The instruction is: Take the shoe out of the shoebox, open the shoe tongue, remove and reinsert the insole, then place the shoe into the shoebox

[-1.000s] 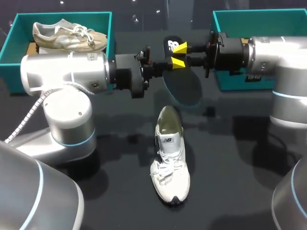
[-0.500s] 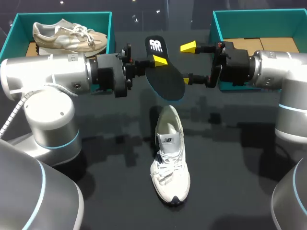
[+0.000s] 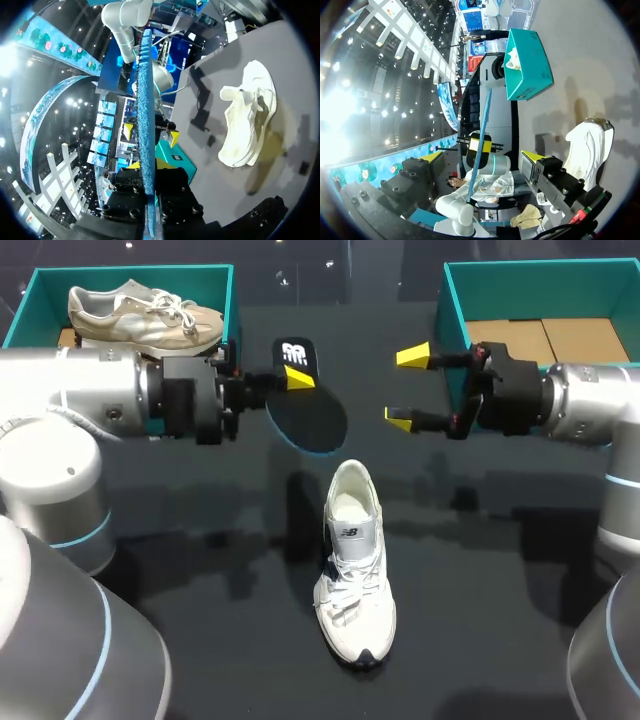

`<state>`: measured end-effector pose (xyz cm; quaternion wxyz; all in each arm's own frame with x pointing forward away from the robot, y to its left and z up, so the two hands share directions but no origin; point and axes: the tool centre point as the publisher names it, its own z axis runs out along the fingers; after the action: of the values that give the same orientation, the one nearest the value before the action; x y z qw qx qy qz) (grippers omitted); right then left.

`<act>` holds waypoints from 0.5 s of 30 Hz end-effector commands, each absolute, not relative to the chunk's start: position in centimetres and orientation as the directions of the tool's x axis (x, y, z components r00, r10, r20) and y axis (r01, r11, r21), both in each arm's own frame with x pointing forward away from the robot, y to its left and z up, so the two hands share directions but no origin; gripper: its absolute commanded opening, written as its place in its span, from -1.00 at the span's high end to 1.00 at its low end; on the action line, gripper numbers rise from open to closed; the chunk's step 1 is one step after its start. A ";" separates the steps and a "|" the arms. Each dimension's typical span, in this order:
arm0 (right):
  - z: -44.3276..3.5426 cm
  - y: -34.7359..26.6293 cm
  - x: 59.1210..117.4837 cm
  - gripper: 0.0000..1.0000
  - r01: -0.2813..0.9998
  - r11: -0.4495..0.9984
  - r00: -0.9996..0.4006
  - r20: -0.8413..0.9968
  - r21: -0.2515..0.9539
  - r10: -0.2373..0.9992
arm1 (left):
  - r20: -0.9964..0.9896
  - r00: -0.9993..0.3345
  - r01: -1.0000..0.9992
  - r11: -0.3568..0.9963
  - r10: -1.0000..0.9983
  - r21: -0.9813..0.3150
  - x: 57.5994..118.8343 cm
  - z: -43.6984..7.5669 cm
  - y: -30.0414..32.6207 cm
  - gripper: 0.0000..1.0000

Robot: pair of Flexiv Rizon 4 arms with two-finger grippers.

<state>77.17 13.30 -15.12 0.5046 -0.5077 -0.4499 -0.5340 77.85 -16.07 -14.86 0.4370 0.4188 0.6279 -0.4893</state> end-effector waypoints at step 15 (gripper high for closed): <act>-15.1 12.4 76.0 -1.00 0.994 -0.101 0.022 0.998 -0.028 -0.059 | -0.466 -0.859 0.511 0.275 0.215 -0.815 75.6 -13.5 -13.7 1.00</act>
<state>76.08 12.38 -15.05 0.4949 -0.5155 -0.4526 -0.5334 75.31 -13.44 -13.73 0.2518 0.2917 0.7381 -0.5539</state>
